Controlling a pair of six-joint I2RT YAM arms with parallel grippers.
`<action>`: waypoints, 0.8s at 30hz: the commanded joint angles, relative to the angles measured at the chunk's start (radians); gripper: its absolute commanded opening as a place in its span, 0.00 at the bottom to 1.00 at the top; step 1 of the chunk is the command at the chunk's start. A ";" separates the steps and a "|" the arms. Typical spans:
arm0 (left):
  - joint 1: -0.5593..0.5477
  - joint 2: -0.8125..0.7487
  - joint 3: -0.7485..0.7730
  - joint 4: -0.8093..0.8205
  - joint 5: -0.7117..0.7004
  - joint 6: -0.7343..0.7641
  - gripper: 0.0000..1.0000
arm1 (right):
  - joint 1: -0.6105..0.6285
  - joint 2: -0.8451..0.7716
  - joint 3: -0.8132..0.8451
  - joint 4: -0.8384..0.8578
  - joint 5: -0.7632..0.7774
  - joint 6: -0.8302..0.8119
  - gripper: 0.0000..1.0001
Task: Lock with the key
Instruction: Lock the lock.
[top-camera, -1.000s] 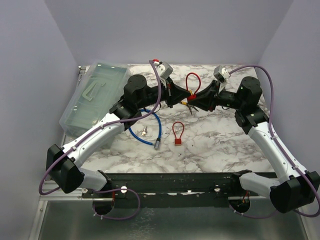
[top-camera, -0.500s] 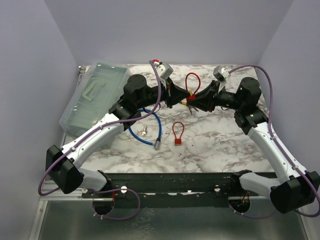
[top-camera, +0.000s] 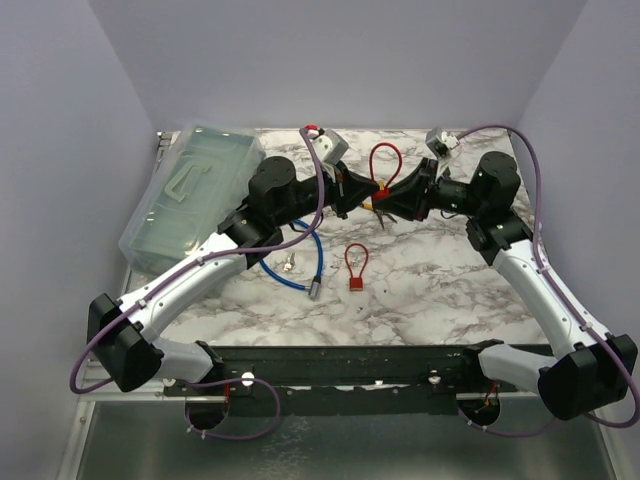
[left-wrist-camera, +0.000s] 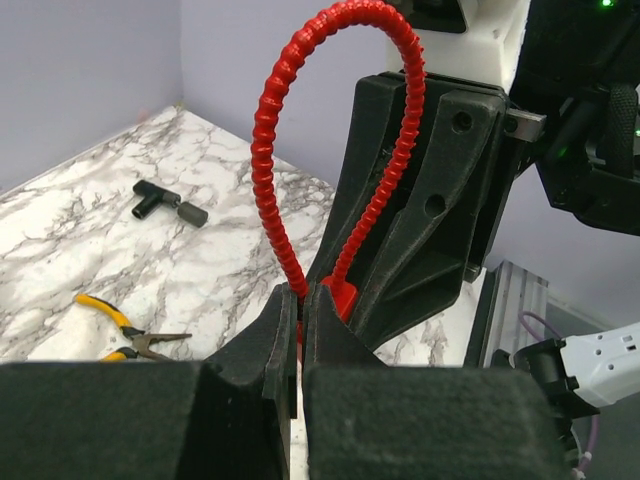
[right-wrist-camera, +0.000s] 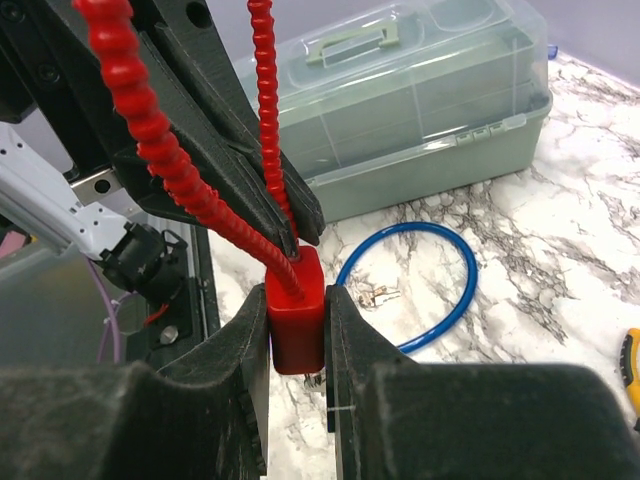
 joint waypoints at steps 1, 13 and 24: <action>-0.076 0.058 -0.072 -0.301 0.202 -0.049 0.00 | 0.003 -0.009 0.106 0.152 0.103 -0.108 0.00; -0.065 0.076 -0.013 -0.302 0.054 -0.099 0.00 | 0.008 -0.040 0.056 0.101 0.209 -0.173 0.00; 0.032 0.018 0.053 -0.218 0.283 -0.030 0.05 | 0.008 -0.079 -0.034 0.043 0.135 -0.154 0.00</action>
